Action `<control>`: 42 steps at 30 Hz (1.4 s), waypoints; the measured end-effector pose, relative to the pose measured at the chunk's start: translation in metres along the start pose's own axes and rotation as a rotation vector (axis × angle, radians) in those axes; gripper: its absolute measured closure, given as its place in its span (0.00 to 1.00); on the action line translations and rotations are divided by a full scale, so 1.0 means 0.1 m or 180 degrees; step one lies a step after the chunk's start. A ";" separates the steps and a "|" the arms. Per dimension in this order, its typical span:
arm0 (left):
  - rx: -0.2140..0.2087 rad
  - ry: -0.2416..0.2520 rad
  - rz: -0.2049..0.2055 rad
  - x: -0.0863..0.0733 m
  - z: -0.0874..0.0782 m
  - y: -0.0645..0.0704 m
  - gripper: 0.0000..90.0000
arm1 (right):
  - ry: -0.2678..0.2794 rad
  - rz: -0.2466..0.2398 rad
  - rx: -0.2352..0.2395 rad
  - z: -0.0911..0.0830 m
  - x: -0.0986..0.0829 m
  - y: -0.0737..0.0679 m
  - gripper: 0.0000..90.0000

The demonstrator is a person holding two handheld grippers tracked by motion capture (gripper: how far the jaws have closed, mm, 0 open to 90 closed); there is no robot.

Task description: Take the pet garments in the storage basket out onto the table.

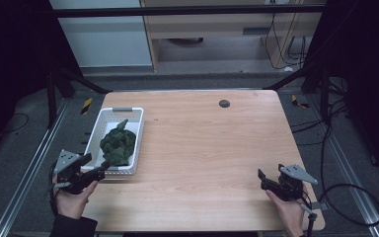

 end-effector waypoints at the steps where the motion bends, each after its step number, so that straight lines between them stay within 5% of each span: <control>1: 0.0010 0.0012 0.0008 0.02 0.01 0.01 0.27 | -0.0001 0.0000 0.0004 0.00 0.00 0.00 0.23; 15: 0.0110 0.0054 0.0046 0.35 0.11 -0.03 0.26 | -0.0017 -0.0012 0.0039 0.01 0.00 -0.01 0.22; 42: 0.0215 -0.0175 0.0110 0.56 0.48 -0.22 0.26 | 0.0029 -0.0012 0.0049 0.00 0.02 -0.03 0.23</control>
Point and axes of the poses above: each handheld gripper's, and its own axes: z roughly forward along the jaws, x roughly out of its top, y roughly to its right, the point moved 5 cm from there along z, roughly forward along the jaws, and after that the axes turned 11 degrees about -z, right-handed, at the moved point
